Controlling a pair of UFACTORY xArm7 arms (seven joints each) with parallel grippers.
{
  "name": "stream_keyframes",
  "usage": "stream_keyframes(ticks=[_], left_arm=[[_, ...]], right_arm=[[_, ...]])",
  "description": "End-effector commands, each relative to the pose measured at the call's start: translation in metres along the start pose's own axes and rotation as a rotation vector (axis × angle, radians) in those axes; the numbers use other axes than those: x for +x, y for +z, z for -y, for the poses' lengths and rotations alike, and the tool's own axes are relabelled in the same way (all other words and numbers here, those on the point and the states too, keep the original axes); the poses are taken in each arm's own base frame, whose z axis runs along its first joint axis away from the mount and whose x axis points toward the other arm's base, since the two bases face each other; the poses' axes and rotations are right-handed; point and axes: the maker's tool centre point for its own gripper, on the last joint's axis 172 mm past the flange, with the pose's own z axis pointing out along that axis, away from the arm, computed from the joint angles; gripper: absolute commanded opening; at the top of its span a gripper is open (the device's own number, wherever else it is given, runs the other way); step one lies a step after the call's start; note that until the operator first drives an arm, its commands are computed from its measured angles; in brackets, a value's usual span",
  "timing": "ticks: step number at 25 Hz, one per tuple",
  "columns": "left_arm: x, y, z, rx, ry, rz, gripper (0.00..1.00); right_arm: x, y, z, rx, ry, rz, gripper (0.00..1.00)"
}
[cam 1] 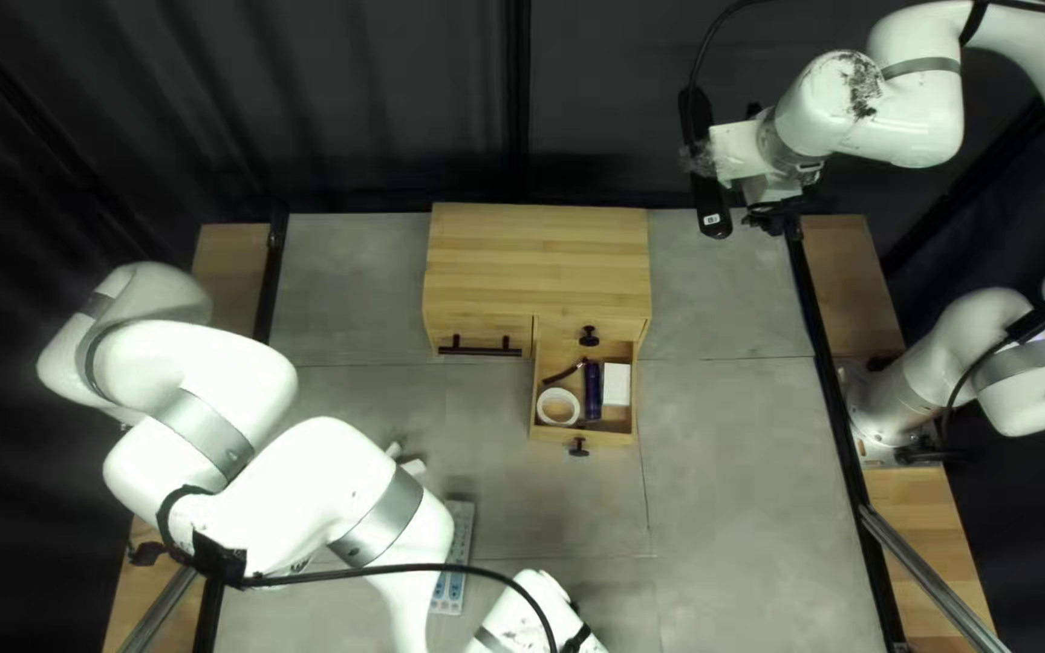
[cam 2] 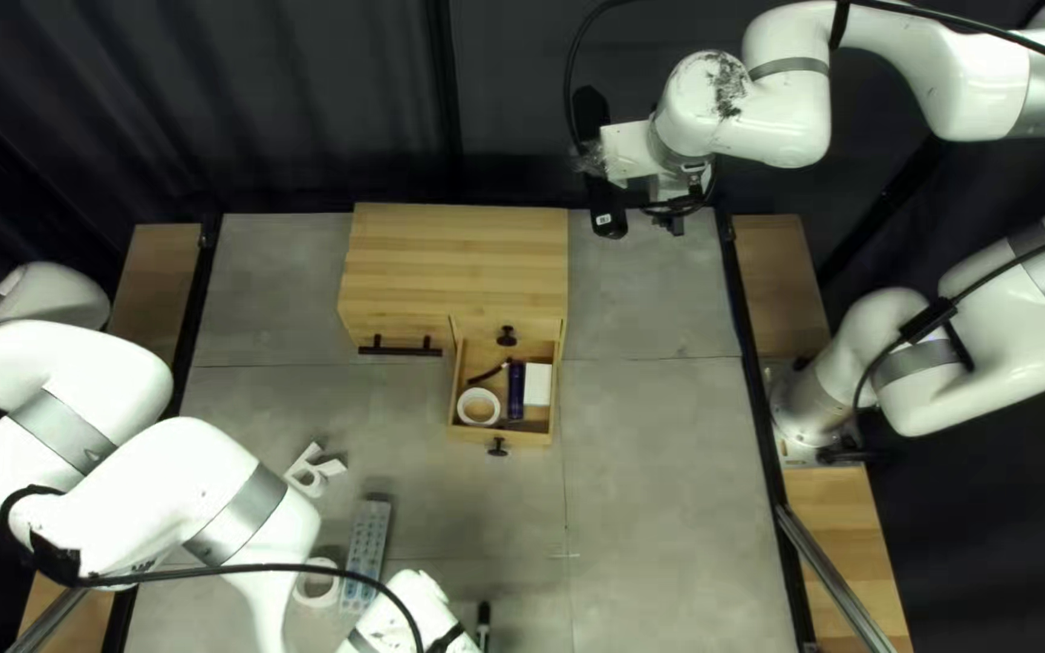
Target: Open drawers and place objects into drawer and close
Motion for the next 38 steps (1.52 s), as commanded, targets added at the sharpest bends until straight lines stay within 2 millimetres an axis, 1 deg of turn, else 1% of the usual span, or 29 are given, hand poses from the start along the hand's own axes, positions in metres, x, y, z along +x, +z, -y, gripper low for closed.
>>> stream_keyframes(ticks=[1, 5, 8, 11, 12, 13, 17, 18, 19, 20, 21, 23, 24, 25, 27, 28, 29, 30, 31, 32, 33, 34, 36, 38], left_arm=[[0.000, 0.002, -0.001, -0.001, 0.009, -0.007, 0.00], [-0.001, 0.000, -0.001, 0.001, 0.017, -0.011, 0.00], [-0.006, -0.006, -0.002, 0.000, 0.013, -0.002, 0.00], [-0.017, -0.018, -0.004, 0.003, 0.002, 0.011, 0.00], [-0.026, -0.026, -0.005, 0.009, -0.004, 0.015, 0.00], [-0.030, -0.029, -0.006, 0.013, -0.006, 0.017, 0.00], [-0.067, -0.060, -0.011, 0.022, -0.018, 0.026, 0.00], [-0.074, -0.065, -0.013, 0.020, -0.019, 0.028, 0.00], [-0.091, -0.077, -0.016, 0.016, -0.020, 0.031, 0.00], [-0.100, -0.085, -0.018, 0.014, -0.020, 0.033, 0.00], [-0.113, -0.098, -0.021, 0.013, -0.020, 0.034, 0.00], [-0.132, -0.120, -0.024, 0.007, -0.027, 0.039, 0.00], [-0.149, -0.137, -0.027, -0.002, -0.045, 0.047, 0.00], [-0.159, -0.148, -0.029, -0.007, -0.057, 0.050, 0.00], [-0.183, -0.166, -0.032, -0.008, -0.072, 0.050, 0.00], [-0.187, -0.168, -0.032, -0.008, -0.076, 0.049, 0.00], [-0.205, -0.171, -0.033, 0.001, -0.079, 0.041, 0.00], [-0.215, -0.171, -0.033, 0.012, -0.083, 0.031, 0.00], [-0.226, -0.170, -0.033, 0.027, -0.084, 0.015, 0.00], [-0.240, -0.167, -0.032, 0.060, -0.084, -0.022, 0.00], [-0.245, -0.166, -0.031, 0.077, -0.083, -0.041, 0.00], [-0.257, -0.163, -0.027, 0.110, -0.080, -0.078, 0.00], [-0.265, -0.158, -0.022, 0.142, -0.076, -0.127, 0.00], [-0.269, -0.155, -0.018, 0.160, -0.077, -0.166, 0.00]], right_arm=[[0.000, 0.000, 0.000, 0.000, 0.000, 0.000, 1.00], [0.000, 0.000, 0.000, 0.000, 0.000, 0.000, 1.00], [0.000, 0.000, 0.000, 0.000, 0.000, 0.000, 1.00], [0.000, 0.000, 0.000, 0.000, 0.000, 0.000, 1.00], [0.000, 0.000, 0.000, 0.000, 0.000, 0.000, 1.00], [0.000, 0.000, 0.000, 0.000, 0.000, 0.000, 1.00], [0.000, 0.000, 0.000, 0.000, 0.000, 0.000, 1.00], [0.000, 0.000, 0.000, 0.000, 0.000, 0.000, 1.00], [0.000, 0.000, 0.000, 0.000, 0.000, 0.000, 1.00], [0.000, 0.000, 0.000, 0.000, 0.000, 0.000, 1.00], [0.000, 0.000, 0.000, 0.000, 0.000, 0.000, 1.00], [0.000, 0.000, 0.000, 0.000, 0.000, 0.000, 1.00], [0.000, 0.000, 0.000, 0.000, 0.000, 0.000, 1.00], [0.000, 0.000, 0.000, 0.000, 0.000, 0.000, 1.00], [0.000, 0.000, 0.000, 0.000, 0.000, 0.000, 1.00], [0.000, 0.000, 0.000, 0.000, 0.000, 0.000, 1.00], [0.000, 0.000, 0.000, 0.000, 0.000, 0.000, 1.00], [0.000, 0.000, 0.000, 0.000, 0.000, 0.000, 1.00], [0.000, 0.000, 0.000, 0.000, 0.000, 0.000, 1.00], [0.000, 0.000, 0.000, 0.000, 0.000, 0.000, 1.00], [0.000, 0.000, 0.000, 0.000, 0.000, 0.000, 1.00], [0.000, 0.000, 0.000, 0.000, 0.000, 0.000, 1.00], [0.000, 0.000, 0.000, 0.000, 0.000, 0.000, 1.00], [0.000, 0.000, 0.000, 0.000, 0.000, 0.000, 1.00]])
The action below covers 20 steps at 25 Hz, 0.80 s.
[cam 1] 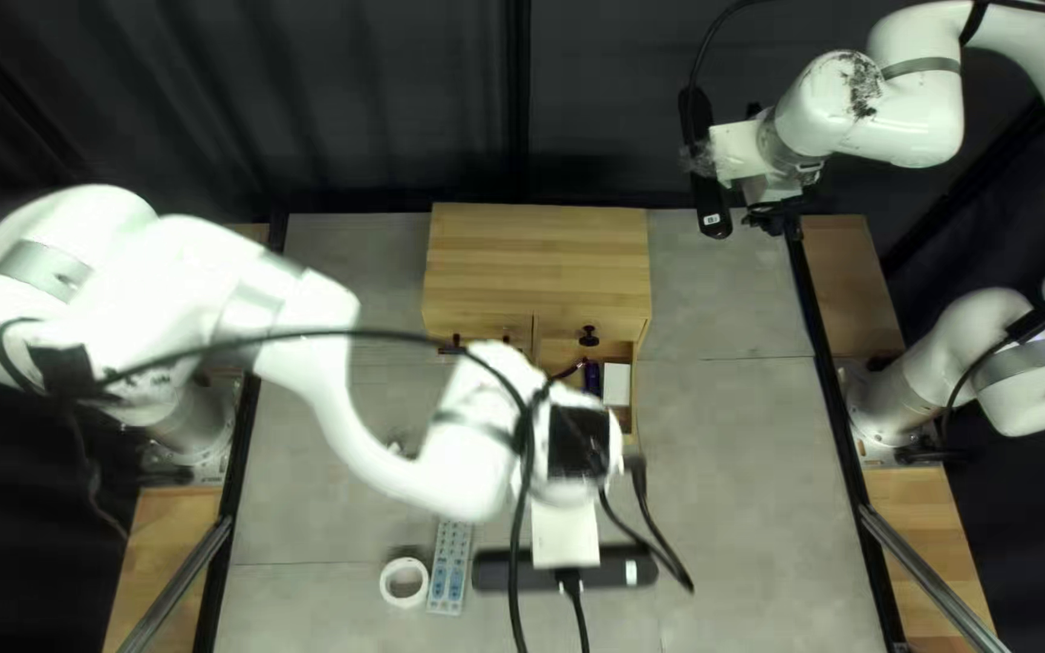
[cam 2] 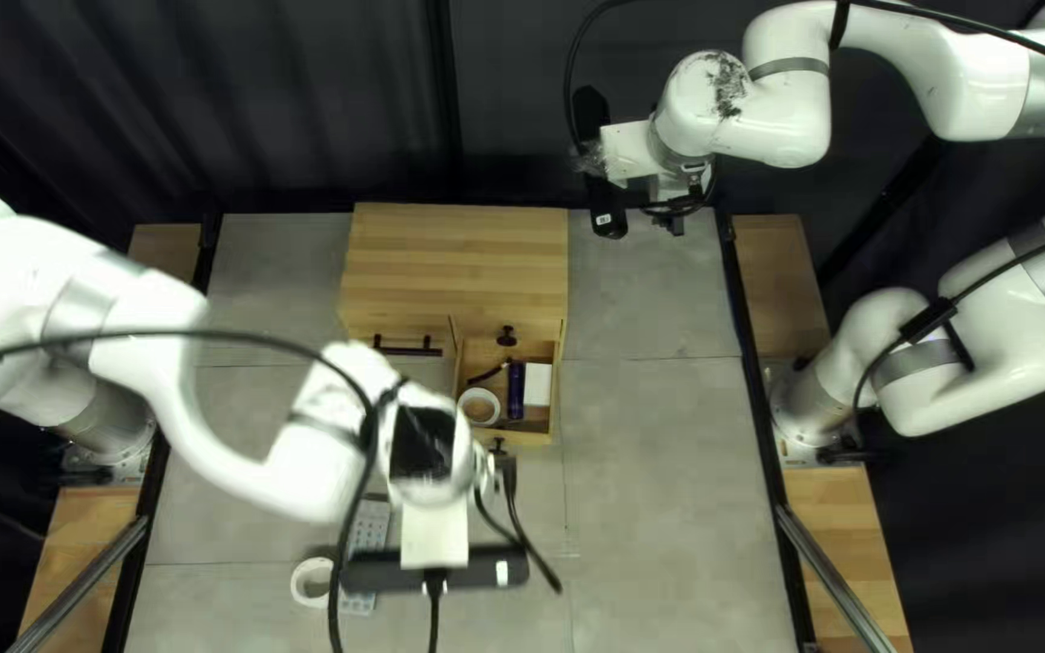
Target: Open drawers and place objects into drawer and close
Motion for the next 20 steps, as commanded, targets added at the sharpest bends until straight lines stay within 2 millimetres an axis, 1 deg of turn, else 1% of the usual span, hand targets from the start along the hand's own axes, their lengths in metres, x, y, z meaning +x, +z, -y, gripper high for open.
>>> stream_keyframes(ticks=[1, 4, 8, 16, 20], left_arm=[[-0.022, 0.006, 0.011, 0.066, -0.020, -0.116, 0.00], [-0.026, 0.012, 0.015, 0.070, -0.051, -0.174, 0.00], [-0.030, 0.017, 0.015, 0.055, -0.090, -0.215, 0.00], [-0.045, 0.024, 0.023, 0.035, -0.105, -0.229, 0.00], [-0.052, 0.032, 0.027, 0.044, -0.101, -0.235, 0.00]], right_arm=[[0.000, 0.000, 0.000, 0.000, 0.000, 0.000, 1.00], [0.000, 0.000, 0.000, 0.000, 0.000, 0.000, 1.00], [0.000, 0.000, 0.000, 0.000, 0.000, 0.000, 1.00], [0.000, 0.000, 0.000, 0.000, 0.000, 0.000, 1.00], [0.000, 0.000, 0.000, 0.000, 0.000, 0.000, 1.00]])
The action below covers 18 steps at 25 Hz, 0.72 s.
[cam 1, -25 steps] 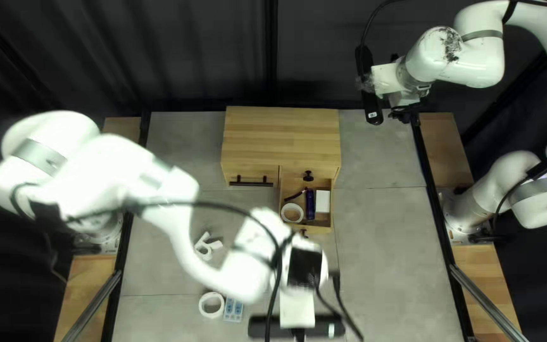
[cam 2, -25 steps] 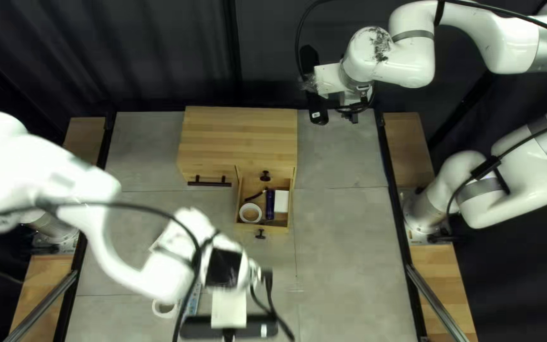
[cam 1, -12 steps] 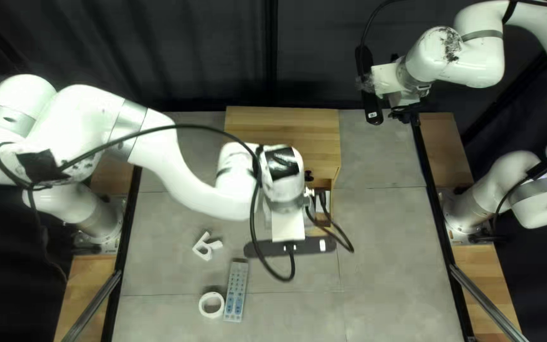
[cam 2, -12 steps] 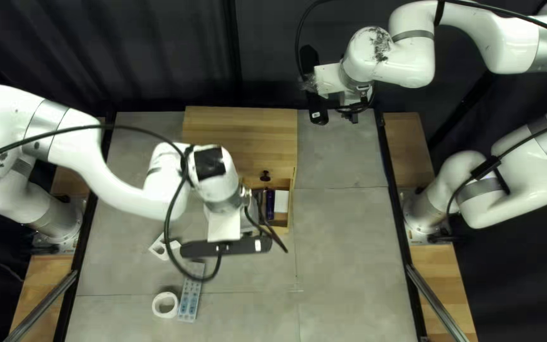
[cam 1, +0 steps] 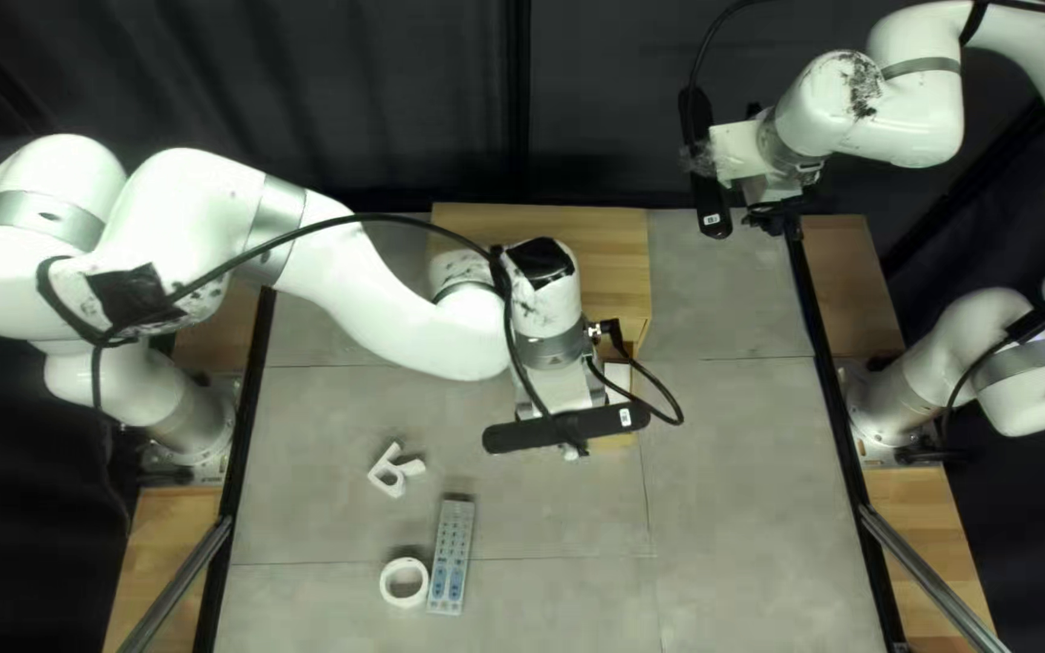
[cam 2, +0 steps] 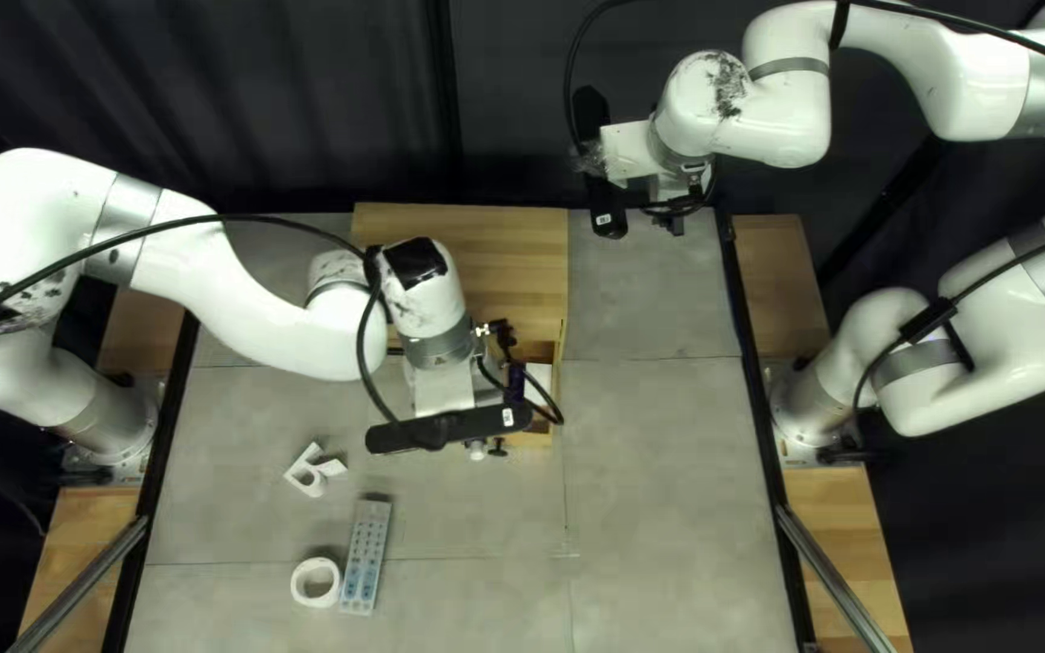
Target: Open drawers and place objects into drawer and close
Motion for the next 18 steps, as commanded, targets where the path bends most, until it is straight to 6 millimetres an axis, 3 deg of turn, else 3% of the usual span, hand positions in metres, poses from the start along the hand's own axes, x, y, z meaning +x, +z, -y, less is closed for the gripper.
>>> stream_keyframes(ticks=[1, 18], left_arm=[[-0.007, 0.008, 0.006, 0.009, 0.008, -0.008, 0.00], [-0.039, 0.020, 0.011, 0.006, 0.008, -0.013, 0.00]], right_arm=[[0.000, 0.000, 0.000, 0.000, 0.000, 0.000, 1.00], [0.000, 0.000, 0.000, 0.000, 0.000, 0.000, 1.00]])
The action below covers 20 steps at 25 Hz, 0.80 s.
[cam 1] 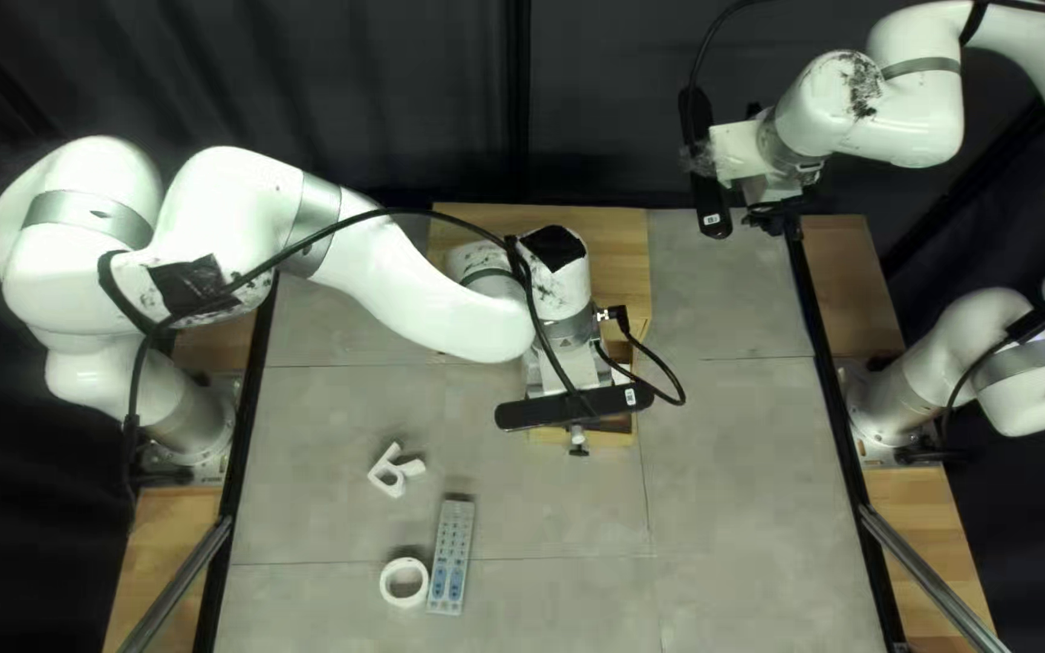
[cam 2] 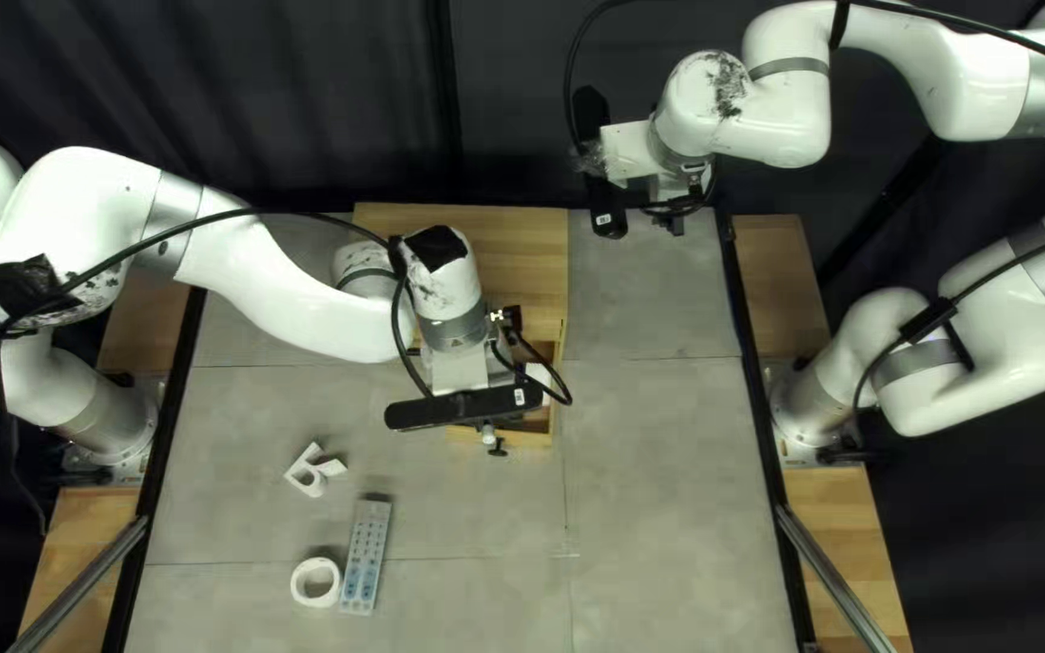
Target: Open drawers and place objects into drawer and close
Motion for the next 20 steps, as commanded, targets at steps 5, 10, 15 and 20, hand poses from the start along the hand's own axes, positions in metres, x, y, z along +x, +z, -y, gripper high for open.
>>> stream_keyframes(ticks=[5, 10, 15, 20], left_arm=[[-0.013, 0.001, 0.008, -0.009, -0.028, 0.037, 0.18], [-0.023, -0.004, 0.013, -0.018, -0.076, 0.095, 1.00], [-0.026, -0.008, 0.011, -0.016, -0.119, 0.129, 1.00], [-0.013, -0.017, 0.004, -0.013, -0.142, 0.166, 1.00]], right_arm=[[0.000, 0.000, 0.000, 0.000, 0.000, 0.000, 1.00], [0.000, 0.000, 0.000, 0.000, 0.000, 0.000, 1.00], [0.000, 0.000, 0.000, 0.000, 0.000, 0.000, 1.00], [0.000, 0.000, 0.000, 0.000, 0.000, 0.000, 1.00]])
